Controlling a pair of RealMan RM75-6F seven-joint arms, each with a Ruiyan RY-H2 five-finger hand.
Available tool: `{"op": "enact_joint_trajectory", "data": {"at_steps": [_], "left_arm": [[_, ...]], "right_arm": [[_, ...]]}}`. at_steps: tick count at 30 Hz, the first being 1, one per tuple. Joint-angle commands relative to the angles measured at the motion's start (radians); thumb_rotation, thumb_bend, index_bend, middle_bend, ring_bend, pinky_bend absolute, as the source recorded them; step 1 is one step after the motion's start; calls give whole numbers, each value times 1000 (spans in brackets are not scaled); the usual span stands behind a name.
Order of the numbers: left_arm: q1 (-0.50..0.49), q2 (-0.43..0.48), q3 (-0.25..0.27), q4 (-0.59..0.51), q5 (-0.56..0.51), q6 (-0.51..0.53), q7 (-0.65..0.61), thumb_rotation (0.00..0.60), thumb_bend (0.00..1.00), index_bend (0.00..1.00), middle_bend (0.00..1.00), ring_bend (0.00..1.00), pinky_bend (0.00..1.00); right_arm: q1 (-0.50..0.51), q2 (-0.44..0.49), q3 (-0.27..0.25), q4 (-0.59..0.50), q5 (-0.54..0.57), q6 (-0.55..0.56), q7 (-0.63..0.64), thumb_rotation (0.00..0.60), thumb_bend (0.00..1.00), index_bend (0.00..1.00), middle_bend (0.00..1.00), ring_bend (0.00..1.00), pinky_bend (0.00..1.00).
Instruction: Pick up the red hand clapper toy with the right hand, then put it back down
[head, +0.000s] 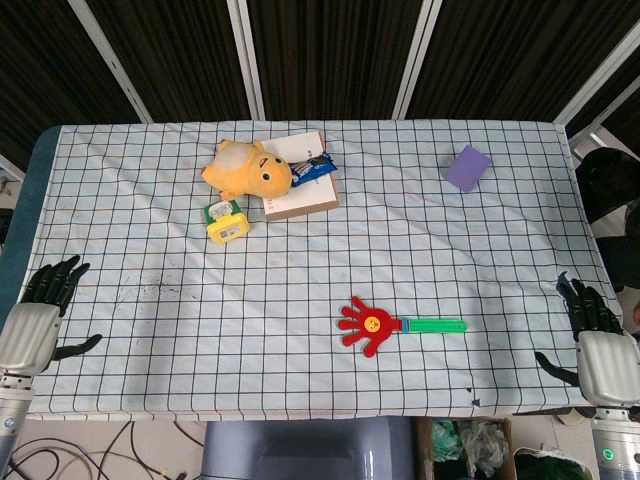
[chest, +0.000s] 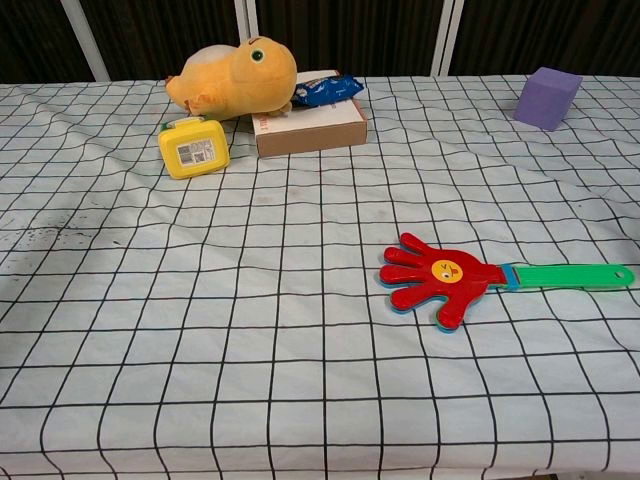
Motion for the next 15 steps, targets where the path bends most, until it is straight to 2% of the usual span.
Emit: {"op": "enact_joint_trajectory", "data": {"at_steps": [1, 7, 15], "left_arm": [[1, 1, 0, -1, 1, 1, -1, 600, 0, 0, 0, 0, 24], [3, 3, 0, -3, 2, 6, -6, 600, 0, 0, 0, 0, 23], [5, 5, -1, -7, 6, 11, -12, 600, 0, 0, 0, 0, 23]], "right_arm": [[2, 0, -1, -6, -5, -1, -6, 600, 102, 0, 0, 0, 164], [17, -3, -7, -38, -36, -13, -44, 600, 104, 2, 0, 0, 164], [85, -31, 22, -155, -20, -90, -159, 600, 129, 139, 15, 3, 164]]}}
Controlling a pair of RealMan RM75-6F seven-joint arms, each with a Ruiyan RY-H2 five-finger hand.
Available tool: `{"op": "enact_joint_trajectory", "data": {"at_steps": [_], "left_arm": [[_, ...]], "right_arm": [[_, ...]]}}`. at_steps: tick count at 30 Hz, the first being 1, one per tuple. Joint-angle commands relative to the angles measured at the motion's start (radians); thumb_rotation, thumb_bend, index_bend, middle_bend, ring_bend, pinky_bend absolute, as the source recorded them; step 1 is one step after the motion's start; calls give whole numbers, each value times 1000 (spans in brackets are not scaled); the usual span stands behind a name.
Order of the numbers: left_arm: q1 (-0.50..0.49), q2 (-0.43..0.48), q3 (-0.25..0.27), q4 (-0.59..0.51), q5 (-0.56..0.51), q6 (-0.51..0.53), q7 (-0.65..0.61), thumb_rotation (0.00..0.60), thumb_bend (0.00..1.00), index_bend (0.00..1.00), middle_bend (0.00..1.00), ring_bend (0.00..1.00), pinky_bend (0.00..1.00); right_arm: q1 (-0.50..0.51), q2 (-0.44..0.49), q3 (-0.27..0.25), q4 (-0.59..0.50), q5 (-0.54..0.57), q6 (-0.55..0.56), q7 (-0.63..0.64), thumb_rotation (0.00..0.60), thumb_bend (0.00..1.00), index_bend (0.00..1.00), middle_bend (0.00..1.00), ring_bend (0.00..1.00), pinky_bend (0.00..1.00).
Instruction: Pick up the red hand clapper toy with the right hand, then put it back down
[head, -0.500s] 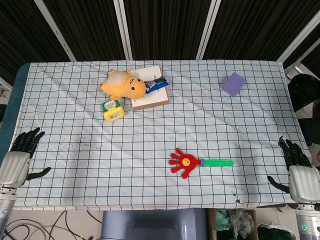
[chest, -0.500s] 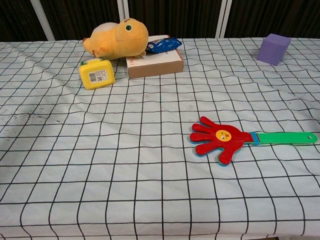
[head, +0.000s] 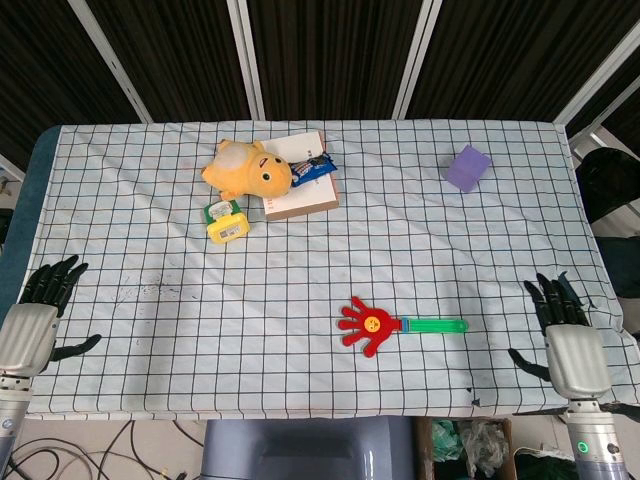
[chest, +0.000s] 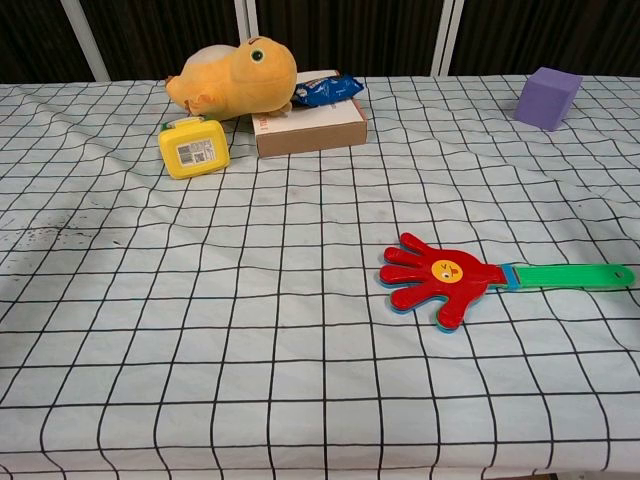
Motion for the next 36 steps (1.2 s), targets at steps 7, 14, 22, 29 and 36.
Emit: {"op": "enact_joint_trajectory", "data": {"at_steps": [7, 14, 22, 29, 36], "left_arm": [[-8, 2, -8, 1, -10, -12, -6, 600, 0, 0, 0, 0, 23], [-14, 9, -14, -2, -16, -21, -25, 600, 0, 0, 0, 0, 24], [-21, 15, -18, -11, -29, -38, -47, 600, 0, 0, 0, 0, 24], [-25, 23, -22, -17, -37, -45, -66, 600, 0, 0, 0, 0, 23], [-28, 29, -21, -22, -38, -53, -77, 600, 0, 0, 0, 0, 24]], "right_arm": [[133, -82, 64, -135, 142, -173, -235, 600, 139, 205, 16, 3, 164], [225, -188, 106, -151, 303, -247, -394, 600, 174, 287, 31, 2, 164], [290, -317, 104, -94, 444, -271, -511, 600, 188, 351, 31, 3, 164], [323, -399, 105, -28, 516, -257, -557, 600, 189, 351, 31, 3, 164], [346, -449, 117, 29, 578, -242, -571, 600, 193, 368, 32, 3, 164]]}}
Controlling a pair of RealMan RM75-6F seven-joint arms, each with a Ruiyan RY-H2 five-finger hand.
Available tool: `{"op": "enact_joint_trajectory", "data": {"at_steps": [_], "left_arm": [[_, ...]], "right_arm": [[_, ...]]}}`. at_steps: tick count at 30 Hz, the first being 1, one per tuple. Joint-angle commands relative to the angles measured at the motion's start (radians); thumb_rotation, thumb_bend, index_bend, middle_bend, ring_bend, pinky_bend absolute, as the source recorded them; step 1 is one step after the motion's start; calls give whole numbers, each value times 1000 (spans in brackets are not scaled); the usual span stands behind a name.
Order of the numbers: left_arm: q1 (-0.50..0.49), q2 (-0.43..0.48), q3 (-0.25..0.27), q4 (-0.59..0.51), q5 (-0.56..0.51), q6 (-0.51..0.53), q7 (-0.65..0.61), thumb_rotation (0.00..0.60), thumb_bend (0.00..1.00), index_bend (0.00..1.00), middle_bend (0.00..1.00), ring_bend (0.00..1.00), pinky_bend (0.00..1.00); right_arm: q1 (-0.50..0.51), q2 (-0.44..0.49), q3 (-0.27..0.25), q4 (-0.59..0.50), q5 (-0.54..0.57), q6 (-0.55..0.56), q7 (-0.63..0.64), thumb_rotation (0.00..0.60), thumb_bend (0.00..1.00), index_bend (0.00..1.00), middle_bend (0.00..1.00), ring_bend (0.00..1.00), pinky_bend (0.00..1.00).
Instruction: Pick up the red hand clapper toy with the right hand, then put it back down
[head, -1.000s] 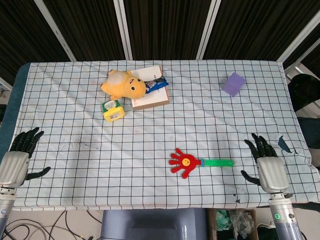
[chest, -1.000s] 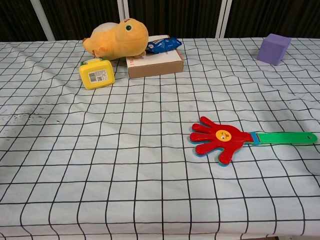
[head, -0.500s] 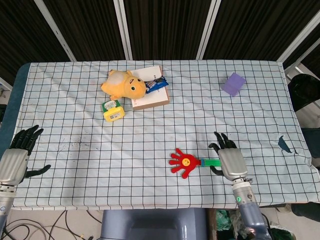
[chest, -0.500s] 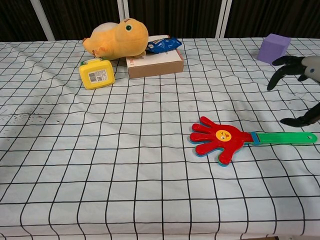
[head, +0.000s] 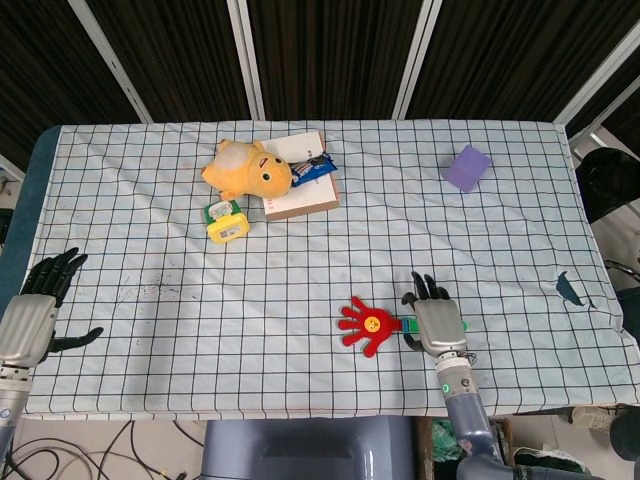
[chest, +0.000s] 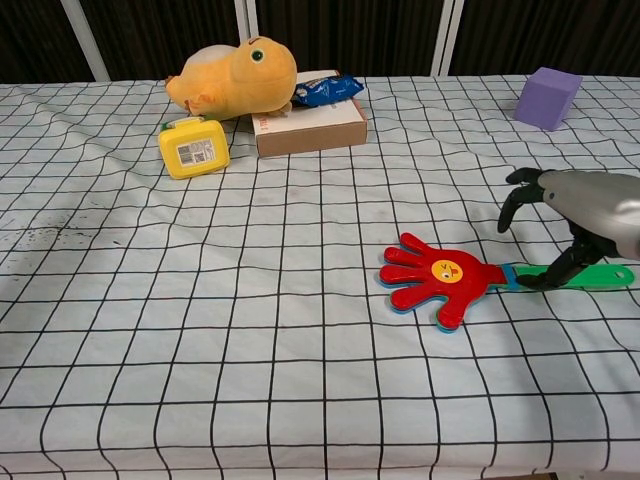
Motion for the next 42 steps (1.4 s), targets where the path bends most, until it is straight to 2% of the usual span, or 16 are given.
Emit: {"op": "enact_joint_trajectory", "data": {"at_steps": [1, 6, 22, 32, 36, 42], "left_arm": [[-1, 2, 0, -1, 0, -1, -2, 600, 0, 0, 0, 0, 24], [-1, 5, -1, -3, -4, -3, -9, 600, 0, 0, 0, 0, 24], [-3, 7, 1, -7, -6, -8, -9, 600, 0, 0, 0, 0, 17], [-2, 9, 2, -9, -7, -9, -13, 600, 0, 0, 0, 0, 17], [-3, 10, 1, -11, -9, -10, -14, 600, 0, 0, 0, 0, 17], [-2, 11, 1, -12, -12, -10, -15, 600, 0, 0, 0, 0, 17]], "right_arm": [[11, -19, 6, 24, 25, 5, -2, 600, 195, 378, 34, 3, 164], [21, -39, 6, 47, 51, 7, 3, 600, 205, 411, 44, 3, 164], [50, -77, -12, 75, 94, 13, -5, 600, 214, 411, 44, 3, 164], [61, -82, -13, 83, 107, 20, 1, 600, 281, 457, 45, 3, 164], [63, -81, -16, 87, 115, 21, 3, 600, 301, 517, 74, 15, 164], [64, -79, -21, 83, 93, 26, 29, 600, 380, 659, 196, 96, 164]]}}
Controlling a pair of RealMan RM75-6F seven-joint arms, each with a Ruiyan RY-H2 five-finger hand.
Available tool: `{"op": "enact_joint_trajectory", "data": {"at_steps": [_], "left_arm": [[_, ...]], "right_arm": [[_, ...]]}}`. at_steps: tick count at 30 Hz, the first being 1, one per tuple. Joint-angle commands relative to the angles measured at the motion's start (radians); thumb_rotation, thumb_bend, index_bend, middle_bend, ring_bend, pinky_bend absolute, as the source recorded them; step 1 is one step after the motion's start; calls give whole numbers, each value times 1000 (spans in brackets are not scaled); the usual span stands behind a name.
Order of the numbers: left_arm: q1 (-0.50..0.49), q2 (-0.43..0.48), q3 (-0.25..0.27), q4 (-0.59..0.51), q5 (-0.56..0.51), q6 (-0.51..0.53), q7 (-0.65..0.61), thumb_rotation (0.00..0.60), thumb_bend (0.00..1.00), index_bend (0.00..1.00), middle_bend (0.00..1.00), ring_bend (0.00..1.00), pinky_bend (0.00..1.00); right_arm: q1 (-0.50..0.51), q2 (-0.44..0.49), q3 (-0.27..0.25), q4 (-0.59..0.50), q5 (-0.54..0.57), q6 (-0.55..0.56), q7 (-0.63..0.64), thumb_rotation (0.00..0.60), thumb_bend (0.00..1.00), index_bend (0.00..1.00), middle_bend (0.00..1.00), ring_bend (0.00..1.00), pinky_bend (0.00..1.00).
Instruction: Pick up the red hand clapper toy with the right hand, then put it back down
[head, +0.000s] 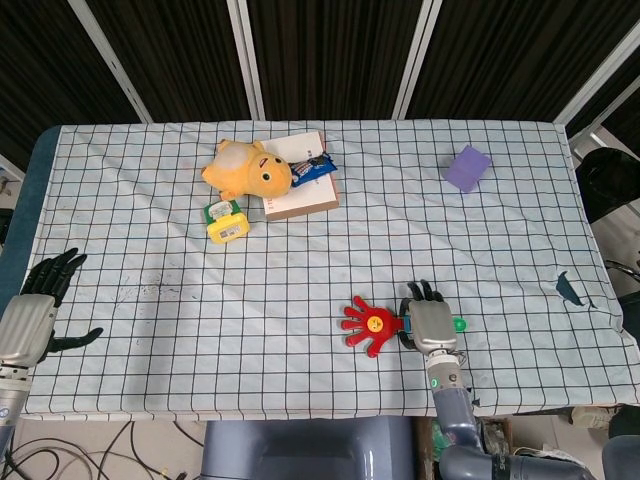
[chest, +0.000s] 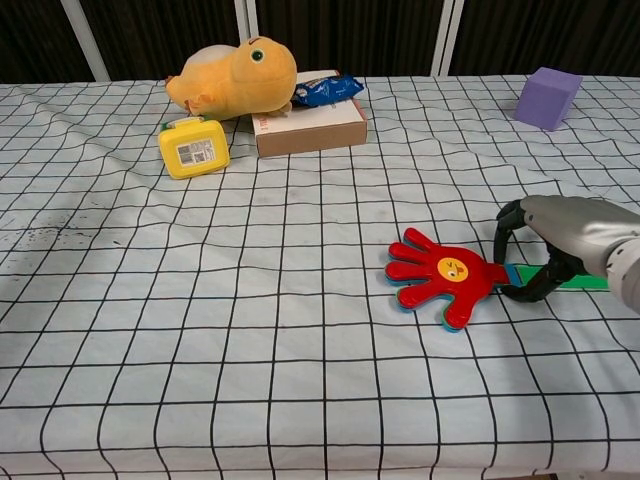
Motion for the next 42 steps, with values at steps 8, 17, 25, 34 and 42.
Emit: {"op": "enact_joint_trajectory", "data": {"at_steps": [8, 17, 25, 34, 42], "left_arm": [[1, 2, 2, -3, 1, 0, -2, 600, 0, 0, 0, 0, 17], [1, 4, 3, -5, 0, -1, -5, 600, 0, 0, 0, 0, 17], [2, 5, 2, -5, -1, -1, -6, 600, 0, 0, 0, 0, 17], [2, 5, 3, -4, 0, -1, -7, 600, 0, 0, 0, 0, 17], [2, 4, 3, -5, -1, -2, -6, 600, 0, 0, 0, 0, 17]], "right_arm": [[-9, 24, 4, -24, -93, 9, 110, 600, 563, 749, 373, 258, 253], [-17, 62, 4, -44, -149, 8, 175, 600, 684, 777, 465, 355, 324], [-23, 89, 13, -50, -204, 0, 265, 600, 820, 794, 580, 488, 523], [-36, 117, 23, -41, -260, -10, 388, 600, 954, 848, 690, 605, 675], [-46, 129, 25, -41, -296, -11, 463, 600, 995, 876, 727, 643, 704]]}}
